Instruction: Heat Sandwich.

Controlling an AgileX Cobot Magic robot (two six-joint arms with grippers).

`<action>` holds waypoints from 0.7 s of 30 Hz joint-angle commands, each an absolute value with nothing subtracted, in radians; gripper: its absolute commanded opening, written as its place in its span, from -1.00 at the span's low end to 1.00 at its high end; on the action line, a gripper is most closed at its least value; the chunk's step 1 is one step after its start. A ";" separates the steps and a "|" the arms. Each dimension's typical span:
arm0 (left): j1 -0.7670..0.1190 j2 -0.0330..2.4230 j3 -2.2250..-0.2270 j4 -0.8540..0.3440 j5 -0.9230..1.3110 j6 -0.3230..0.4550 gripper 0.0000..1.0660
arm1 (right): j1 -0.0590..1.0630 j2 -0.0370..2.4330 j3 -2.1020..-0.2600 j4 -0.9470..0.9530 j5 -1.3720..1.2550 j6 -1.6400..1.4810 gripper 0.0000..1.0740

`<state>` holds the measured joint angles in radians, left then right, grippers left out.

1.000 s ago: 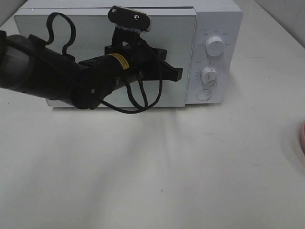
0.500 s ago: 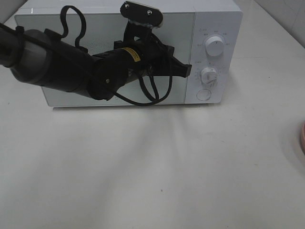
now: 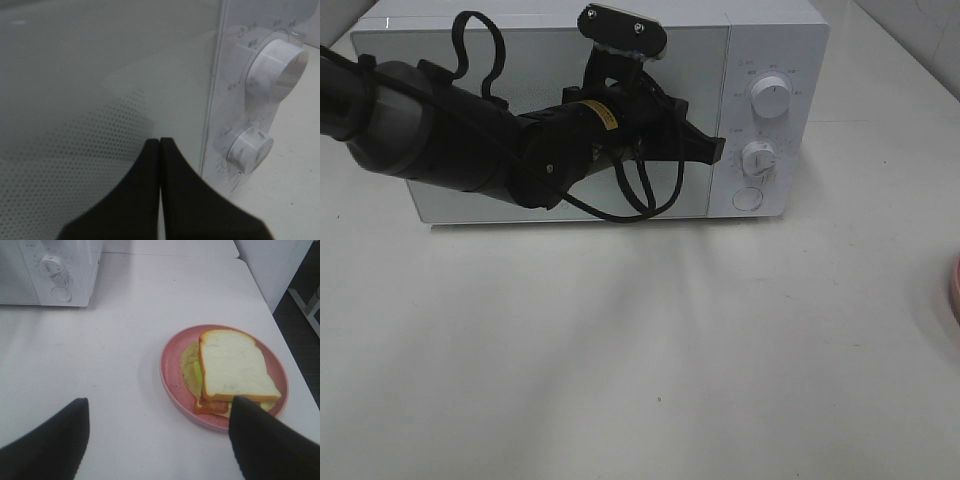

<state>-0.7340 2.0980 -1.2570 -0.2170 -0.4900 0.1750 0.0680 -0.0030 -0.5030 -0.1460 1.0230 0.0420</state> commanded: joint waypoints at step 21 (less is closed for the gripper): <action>-0.762 1.948 -1.043 -0.305 -0.565 0.156 -1.00 | 0.061 -0.032 -0.504 -0.146 1.022 0.044 0.38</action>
<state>-0.7510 1.9860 -1.0750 -0.2960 -0.5630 0.1710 0.0680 -0.0030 -0.5030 -0.1460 1.0230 0.0420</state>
